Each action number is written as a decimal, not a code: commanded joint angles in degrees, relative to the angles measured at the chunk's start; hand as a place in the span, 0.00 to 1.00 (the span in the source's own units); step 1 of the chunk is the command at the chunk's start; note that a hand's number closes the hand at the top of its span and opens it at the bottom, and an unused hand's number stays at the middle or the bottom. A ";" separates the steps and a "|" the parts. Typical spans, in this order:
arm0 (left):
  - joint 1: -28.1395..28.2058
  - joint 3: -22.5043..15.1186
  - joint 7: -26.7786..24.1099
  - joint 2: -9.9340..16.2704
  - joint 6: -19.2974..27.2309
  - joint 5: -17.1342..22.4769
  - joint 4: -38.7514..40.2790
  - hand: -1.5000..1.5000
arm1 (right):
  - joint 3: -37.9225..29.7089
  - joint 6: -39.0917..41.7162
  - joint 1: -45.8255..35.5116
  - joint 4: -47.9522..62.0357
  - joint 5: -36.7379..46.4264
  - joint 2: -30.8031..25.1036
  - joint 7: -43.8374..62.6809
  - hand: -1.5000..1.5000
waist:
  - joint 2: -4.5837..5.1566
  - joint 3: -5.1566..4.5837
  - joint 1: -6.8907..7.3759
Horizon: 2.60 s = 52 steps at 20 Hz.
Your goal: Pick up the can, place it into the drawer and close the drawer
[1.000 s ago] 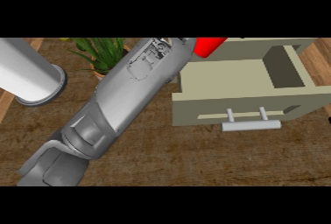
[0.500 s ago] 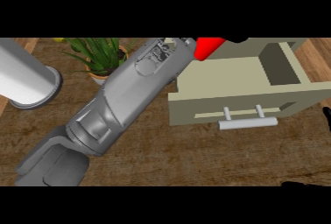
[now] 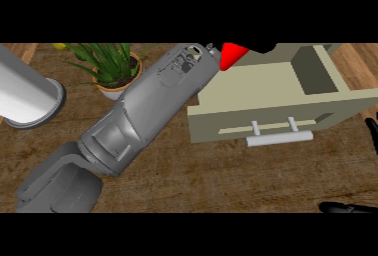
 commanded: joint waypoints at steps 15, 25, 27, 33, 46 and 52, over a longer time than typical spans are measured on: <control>3.54 -6.84 -5.10 0.00 6.27 4.13 4.12 0.00 | 3.54 -1.20 -2.83 -2.32 2.68 0.38 2.58 0.00 | 0.56 -0.07 -1.61; 5.63 -6.95 -8.18 0.00 9.52 7.91 3.01 0.00 | 3.60 -0.92 -2.00 -4.46 6.98 -1.26 -0.18 0.00 | 0.71 -0.12 -1.83; 4.36 -6.28 -7.33 0.00 9.25 8.93 2.94 0.00 | 1.58 0.80 -0.80 -5.46 8.70 -4.44 -2.83 0.00 | 0.47 -0.09 -1.81; 3.92 -6.39 -7.36 0.00 10.02 12.35 0.39 0.00 | 5.61 0.13 -3.30 -6.25 17.51 -6.13 -4.40 0.00 | 0.38 -0.08 -0.78; 0.00 -5.25 -8.70 0.00 12.13 15.15 0.54 0.00 | 17.20 -3.38 -5.29 -3.97 45.24 -11.02 -6.03 0.00 | -0.50 -0.16 2.85; 1.47 -6.29 -5.71 1.24 10.91 14.45 -3.23 0.00 | 22.40 -9.27 -8.83 8.63 58.13 -10.83 -8.08 0.00 | -1.18 -0.17 6.00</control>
